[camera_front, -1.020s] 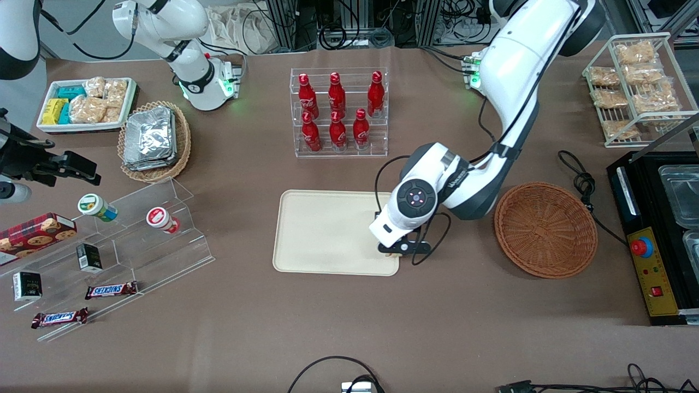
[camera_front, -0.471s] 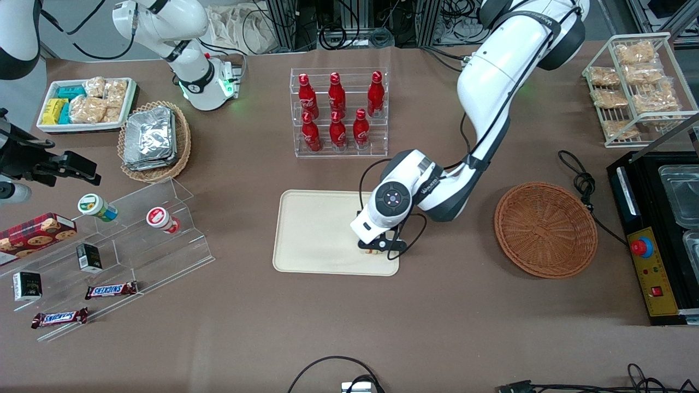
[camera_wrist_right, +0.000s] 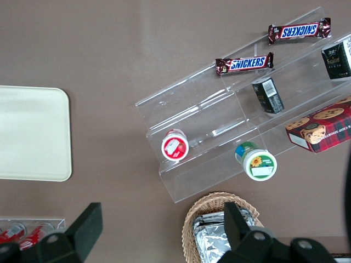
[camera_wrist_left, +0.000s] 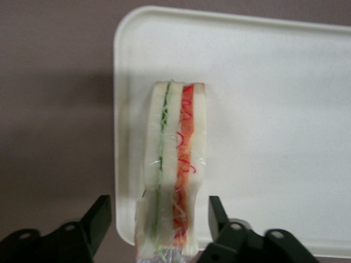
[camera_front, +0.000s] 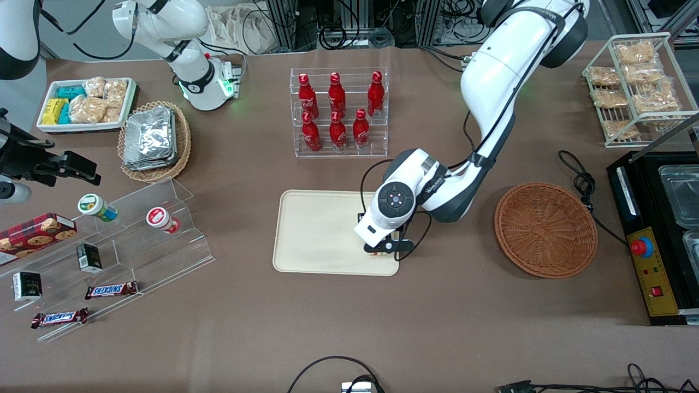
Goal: Place sandwich from basket to tray
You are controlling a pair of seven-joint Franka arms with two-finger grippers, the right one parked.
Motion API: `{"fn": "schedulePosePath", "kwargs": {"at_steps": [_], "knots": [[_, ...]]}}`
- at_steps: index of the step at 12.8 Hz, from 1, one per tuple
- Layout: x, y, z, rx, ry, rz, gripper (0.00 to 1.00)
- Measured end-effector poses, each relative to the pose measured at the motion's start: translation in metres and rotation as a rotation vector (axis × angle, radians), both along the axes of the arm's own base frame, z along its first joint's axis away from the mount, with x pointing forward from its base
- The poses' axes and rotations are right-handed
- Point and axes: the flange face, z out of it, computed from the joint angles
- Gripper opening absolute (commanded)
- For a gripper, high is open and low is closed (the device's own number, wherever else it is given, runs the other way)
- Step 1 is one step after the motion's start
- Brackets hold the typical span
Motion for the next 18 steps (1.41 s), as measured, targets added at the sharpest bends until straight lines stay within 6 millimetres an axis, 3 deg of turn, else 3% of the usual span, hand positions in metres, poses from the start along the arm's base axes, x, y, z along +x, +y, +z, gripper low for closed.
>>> {"fn": "schedulePosePath", "kwargs": {"at_steps": [2,6,8,11,13,15,18], "knots": [[0.012,0.026,0.034,0.03,0.009,0.036,1.0],[0.024,0.104,0.106,0.118,0.062,0.116,1.0],[0.016,0.129,0.119,0.14,0.053,0.136,1.0],[-0.007,0.169,0.112,0.158,-0.004,0.125,1.0],[-0.025,0.217,0.113,0.164,-0.019,0.085,1.0],[-0.03,0.264,0.135,0.163,-0.043,0.065,1.0],[-0.017,0.312,0.18,0.146,-0.107,0.078,1.0]]}}
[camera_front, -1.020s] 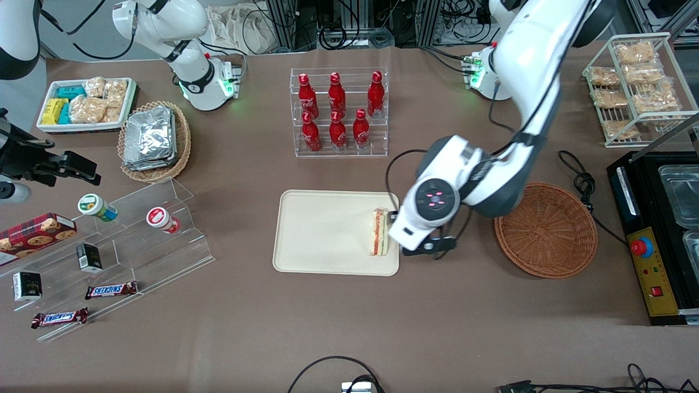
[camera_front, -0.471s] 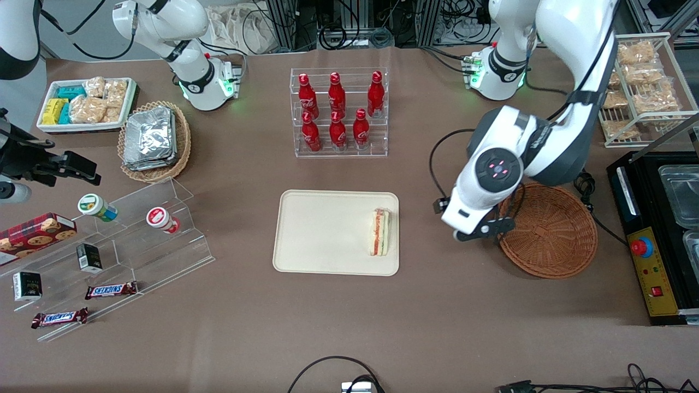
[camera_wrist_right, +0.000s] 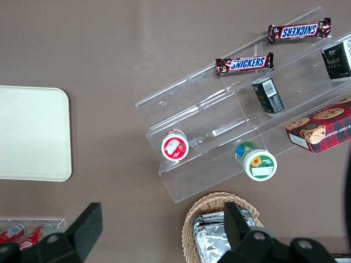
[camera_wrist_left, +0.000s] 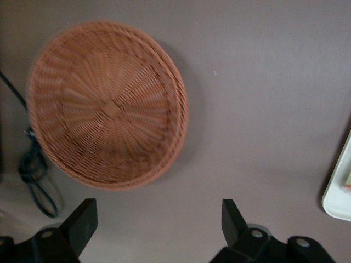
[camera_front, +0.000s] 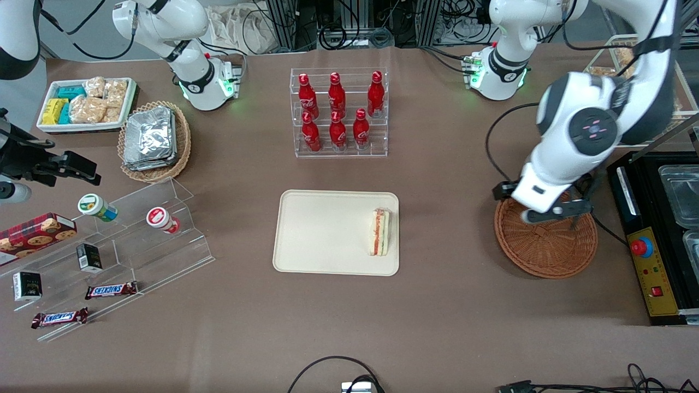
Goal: Place sandwich from basket to tray
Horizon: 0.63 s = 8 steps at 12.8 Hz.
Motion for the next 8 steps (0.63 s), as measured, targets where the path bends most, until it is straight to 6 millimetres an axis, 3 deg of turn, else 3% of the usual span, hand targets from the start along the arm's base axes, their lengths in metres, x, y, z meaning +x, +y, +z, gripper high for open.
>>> {"fn": "schedulePosePath", "kwargs": {"at_steps": [5,8], "knots": [[0.022,0.076,0.086,-0.069,0.035,-0.023,1.0],[0.037,0.086,0.087,-0.091,0.048,-0.018,1.0]]}}
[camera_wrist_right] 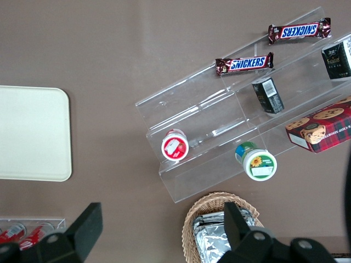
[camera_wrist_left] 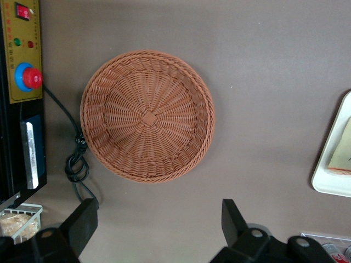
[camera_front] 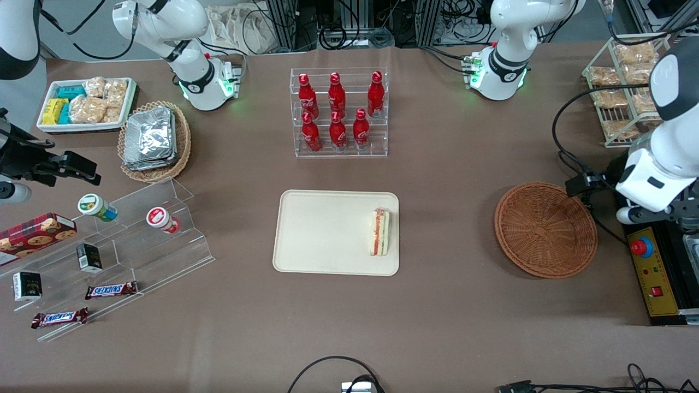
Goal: Place sandwich from basket to tray
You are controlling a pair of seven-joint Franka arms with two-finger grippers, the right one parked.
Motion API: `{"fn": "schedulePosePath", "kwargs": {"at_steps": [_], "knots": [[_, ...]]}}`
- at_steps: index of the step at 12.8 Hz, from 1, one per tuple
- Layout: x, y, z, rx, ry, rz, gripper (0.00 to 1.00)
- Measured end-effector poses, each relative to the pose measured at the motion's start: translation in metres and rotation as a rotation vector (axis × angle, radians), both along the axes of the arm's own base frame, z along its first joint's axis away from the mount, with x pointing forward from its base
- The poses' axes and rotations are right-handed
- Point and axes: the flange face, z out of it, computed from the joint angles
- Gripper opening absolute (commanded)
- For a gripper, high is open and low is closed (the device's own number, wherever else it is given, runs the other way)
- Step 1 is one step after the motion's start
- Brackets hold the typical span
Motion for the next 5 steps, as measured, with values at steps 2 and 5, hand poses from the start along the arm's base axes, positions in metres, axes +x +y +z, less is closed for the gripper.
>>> {"fn": "schedulePosePath", "kwargs": {"at_steps": [2,5], "knots": [[0.008,-0.001,-0.003,-0.01,-0.001,-0.003,1.0],[0.02,0.003,0.005,-0.021,-0.021,0.004,1.0]]}}
